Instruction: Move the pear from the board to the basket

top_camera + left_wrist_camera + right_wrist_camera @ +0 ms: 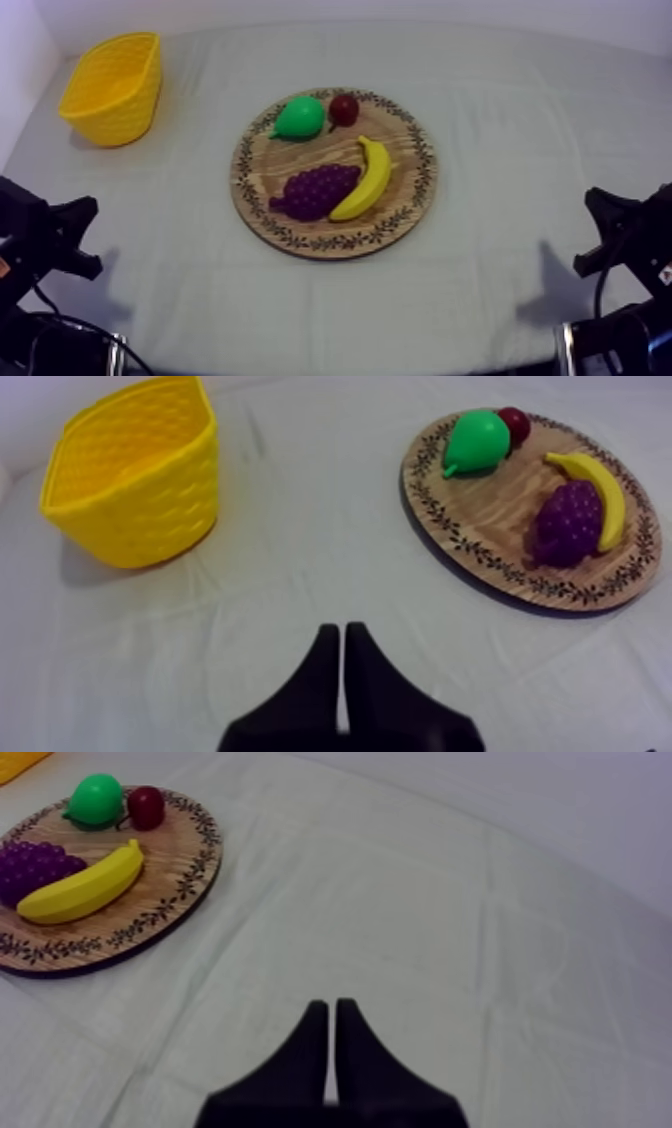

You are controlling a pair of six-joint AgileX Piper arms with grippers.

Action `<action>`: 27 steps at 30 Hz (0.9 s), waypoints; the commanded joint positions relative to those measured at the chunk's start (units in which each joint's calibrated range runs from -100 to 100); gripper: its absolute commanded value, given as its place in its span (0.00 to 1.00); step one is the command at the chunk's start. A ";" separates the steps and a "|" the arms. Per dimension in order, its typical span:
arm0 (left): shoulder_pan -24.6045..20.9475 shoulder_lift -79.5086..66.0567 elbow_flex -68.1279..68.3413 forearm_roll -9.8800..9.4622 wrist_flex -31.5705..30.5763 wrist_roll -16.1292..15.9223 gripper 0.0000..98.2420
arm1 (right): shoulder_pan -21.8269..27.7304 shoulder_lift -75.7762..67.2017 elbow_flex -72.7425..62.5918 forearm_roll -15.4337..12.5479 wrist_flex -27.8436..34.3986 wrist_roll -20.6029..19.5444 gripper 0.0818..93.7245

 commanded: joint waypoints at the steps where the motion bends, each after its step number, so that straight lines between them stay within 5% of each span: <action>1: -0.15 6.00 -3.70 0.42 1.75 -1.31 0.00 | -0.03 -0.04 -0.05 -0.01 0.04 0.00 0.00; 7: -0.76 18.44 -15.38 0.73 10.22 0.23 0.00 | -0.03 -0.04 -0.05 -0.01 0.04 0.00 0.00; 16: -0.93 36.83 -36.01 0.76 25.08 9.14 0.00 | -0.03 -0.04 -0.05 -0.01 0.04 0.00 0.00; 27: 2.94 55.07 -52.82 0.14 30.97 14.29 0.00 | -0.03 -0.04 -0.05 -0.01 0.04 -0.03 0.00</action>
